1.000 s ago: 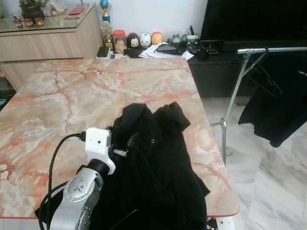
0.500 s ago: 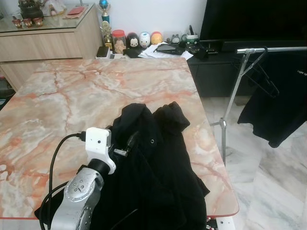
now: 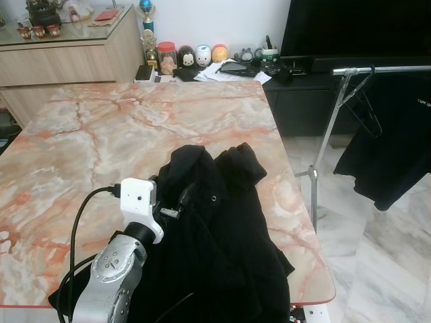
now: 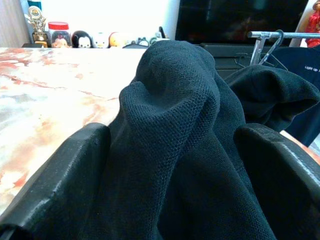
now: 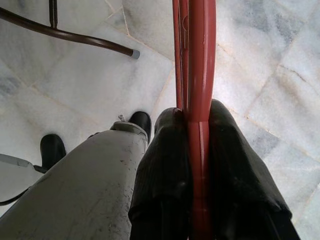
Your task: Hang hanger
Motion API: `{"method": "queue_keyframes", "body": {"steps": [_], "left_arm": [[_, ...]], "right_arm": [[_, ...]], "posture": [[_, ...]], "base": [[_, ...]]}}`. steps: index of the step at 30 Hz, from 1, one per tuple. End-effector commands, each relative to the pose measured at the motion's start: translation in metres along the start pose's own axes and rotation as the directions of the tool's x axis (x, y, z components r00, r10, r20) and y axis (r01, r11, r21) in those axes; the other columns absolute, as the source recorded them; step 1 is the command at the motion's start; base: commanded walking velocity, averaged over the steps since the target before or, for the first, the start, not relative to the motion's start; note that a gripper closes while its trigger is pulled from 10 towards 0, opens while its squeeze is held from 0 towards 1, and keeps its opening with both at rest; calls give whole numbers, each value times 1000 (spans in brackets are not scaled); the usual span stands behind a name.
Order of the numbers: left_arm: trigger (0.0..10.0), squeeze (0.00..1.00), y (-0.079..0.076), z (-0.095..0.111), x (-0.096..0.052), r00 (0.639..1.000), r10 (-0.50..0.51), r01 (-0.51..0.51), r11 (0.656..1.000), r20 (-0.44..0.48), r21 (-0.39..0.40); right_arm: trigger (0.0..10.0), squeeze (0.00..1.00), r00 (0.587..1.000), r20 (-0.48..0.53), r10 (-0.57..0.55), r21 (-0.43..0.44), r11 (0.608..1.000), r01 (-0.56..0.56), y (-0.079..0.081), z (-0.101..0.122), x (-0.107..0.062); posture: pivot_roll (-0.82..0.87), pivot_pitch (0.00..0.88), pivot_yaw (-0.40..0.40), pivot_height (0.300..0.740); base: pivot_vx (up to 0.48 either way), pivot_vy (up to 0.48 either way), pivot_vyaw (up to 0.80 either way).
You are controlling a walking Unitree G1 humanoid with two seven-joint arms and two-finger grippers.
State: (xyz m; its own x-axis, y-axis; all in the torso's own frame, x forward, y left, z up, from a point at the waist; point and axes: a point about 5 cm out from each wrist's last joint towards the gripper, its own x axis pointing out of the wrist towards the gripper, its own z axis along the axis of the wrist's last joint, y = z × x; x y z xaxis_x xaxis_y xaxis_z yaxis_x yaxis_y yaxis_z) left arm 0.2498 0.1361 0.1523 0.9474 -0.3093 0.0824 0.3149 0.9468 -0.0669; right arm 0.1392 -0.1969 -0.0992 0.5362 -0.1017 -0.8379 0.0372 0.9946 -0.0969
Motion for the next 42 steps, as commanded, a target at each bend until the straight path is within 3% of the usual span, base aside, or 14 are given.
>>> {"method": "queue_keyframes", "body": {"steps": [1, 14, 42], "left_arm": [[10000, 0, 0, 4, 1, 1000, -4, 5, 1000, 16, -11], [10000, 0, 0, 4, 1, 1000, -5, 5, 1000, 15, -13], [10000, 0, -1, 5, 1, 1000, -3, 4, 1000, 17, -15]], "right_arm": [[10000, 0, 1000, 1, 0, -9, 1000, 0, -1, -1, 0], [10000, 0, 1000, 0, -1, -7, 1000, 1, -1, -2, -1], [10000, 0, 1000, -1, -1, -7, 1000, 1, -1, -2, -1]], "posture": [[24, 0, -15, 740], [25, 0, -14, 740], [25, 0, -15, 740]], "base": [[0, 0, 0], [0, 0, 0], [-279, 0, 0]]}}
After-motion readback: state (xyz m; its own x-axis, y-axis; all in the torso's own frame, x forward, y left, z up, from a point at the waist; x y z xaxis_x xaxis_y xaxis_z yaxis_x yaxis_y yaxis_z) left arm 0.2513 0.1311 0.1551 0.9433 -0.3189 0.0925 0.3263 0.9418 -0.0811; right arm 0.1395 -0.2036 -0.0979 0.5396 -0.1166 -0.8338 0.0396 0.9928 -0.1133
